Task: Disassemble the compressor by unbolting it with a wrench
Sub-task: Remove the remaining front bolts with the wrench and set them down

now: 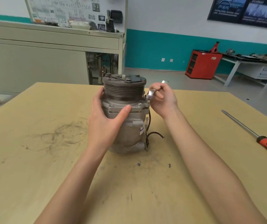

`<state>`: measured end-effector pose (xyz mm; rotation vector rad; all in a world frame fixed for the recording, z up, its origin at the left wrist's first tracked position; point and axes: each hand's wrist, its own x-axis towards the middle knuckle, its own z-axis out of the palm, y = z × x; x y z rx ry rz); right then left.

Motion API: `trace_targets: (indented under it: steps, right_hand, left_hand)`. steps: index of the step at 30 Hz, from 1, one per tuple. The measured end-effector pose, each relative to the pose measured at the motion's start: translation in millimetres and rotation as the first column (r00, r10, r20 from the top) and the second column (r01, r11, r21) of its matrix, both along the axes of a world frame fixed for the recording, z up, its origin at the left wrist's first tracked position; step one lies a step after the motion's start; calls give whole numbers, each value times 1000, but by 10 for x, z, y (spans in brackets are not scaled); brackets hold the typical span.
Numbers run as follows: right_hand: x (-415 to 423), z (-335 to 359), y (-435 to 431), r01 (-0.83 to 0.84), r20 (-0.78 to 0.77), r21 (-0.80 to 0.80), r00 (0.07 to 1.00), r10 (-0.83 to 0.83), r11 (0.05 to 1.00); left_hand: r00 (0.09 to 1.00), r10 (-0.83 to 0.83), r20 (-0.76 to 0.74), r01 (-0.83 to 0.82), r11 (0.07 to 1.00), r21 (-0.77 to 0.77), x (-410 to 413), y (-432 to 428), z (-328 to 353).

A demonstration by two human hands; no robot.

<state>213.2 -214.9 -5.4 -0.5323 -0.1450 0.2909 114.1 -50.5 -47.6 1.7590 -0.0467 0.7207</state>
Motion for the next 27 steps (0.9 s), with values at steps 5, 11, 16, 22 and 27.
trace_targets:
  steps: [5, 11, 16, 22, 27]
  right_hand:
    - [230, 115, 78, -75, 126, -314, 985, 120, 946]
    - [-136, 418, -321, 542, 495, -534, 823, -280, 649]
    - [-576, 501, -299, 880, 886, -367, 429, -174, 302]
    - [-796, 260, -167, 999, 986, -30, 23, 162, 40]
    - [-816, 195, -126, 984, 969, 176, -168, 181, -28]
  left_hand:
    - [1000, -3, -3, 3, 1000, 6, 3, 12, -5]
    - [1000, -7, -7, 7, 1000, 6, 1, 13, -11]
    - [1000, -8, -4, 8, 1000, 5, -9, 4, -2]
    - [1000, -3, 0, 3, 1000, 11, -14, 4, 2]
    - [1000, 2, -8, -1, 1000, 18, -2, 5, -4]
